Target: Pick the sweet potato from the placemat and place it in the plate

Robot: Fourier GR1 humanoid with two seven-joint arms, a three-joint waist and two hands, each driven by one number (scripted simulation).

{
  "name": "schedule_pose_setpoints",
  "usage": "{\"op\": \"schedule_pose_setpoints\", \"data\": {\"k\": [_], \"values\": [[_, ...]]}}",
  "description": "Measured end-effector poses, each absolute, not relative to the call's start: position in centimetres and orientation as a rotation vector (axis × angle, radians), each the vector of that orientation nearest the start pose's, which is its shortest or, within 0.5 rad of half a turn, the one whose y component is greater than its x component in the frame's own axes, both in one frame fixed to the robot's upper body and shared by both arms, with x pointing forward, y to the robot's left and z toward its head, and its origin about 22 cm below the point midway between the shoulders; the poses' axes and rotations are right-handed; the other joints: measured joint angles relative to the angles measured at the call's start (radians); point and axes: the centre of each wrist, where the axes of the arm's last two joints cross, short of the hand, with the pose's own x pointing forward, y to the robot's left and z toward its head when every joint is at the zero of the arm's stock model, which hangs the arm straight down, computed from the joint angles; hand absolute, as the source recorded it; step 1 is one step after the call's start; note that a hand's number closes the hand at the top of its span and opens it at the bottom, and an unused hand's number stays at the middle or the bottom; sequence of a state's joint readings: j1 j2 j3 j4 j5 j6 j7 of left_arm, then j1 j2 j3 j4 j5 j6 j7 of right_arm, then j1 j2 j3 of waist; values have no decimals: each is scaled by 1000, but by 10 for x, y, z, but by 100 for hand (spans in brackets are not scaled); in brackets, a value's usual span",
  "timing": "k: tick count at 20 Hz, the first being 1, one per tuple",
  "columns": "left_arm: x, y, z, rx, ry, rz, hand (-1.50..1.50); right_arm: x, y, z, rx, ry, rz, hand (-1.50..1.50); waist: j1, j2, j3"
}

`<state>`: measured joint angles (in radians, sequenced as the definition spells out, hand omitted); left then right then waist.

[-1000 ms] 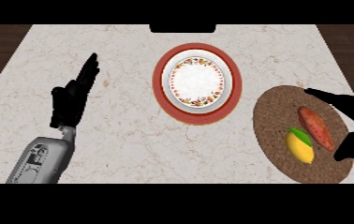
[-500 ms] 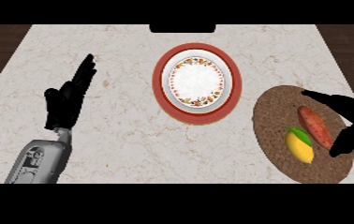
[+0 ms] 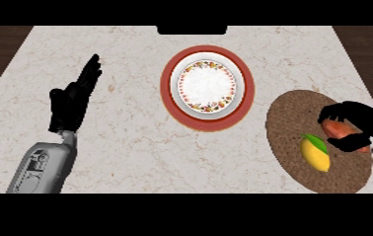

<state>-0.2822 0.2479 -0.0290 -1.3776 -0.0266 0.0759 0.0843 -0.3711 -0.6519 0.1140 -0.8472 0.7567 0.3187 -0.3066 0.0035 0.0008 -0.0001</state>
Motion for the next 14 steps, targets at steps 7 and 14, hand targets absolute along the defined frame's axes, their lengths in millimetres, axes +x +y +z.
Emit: {"op": "schedule_pose_setpoints", "data": {"k": [7, 14], "values": [[306, 259, 39, 224, -1557, -217, 0, 306, -404, 9, -680, -950, 1216, 150, -8, -4, -2], [301, 262, 37, 226, -1549, -208, 0, 288, -379, 8, -910, -935, 1006, 150, -19, -8, -4]]}}
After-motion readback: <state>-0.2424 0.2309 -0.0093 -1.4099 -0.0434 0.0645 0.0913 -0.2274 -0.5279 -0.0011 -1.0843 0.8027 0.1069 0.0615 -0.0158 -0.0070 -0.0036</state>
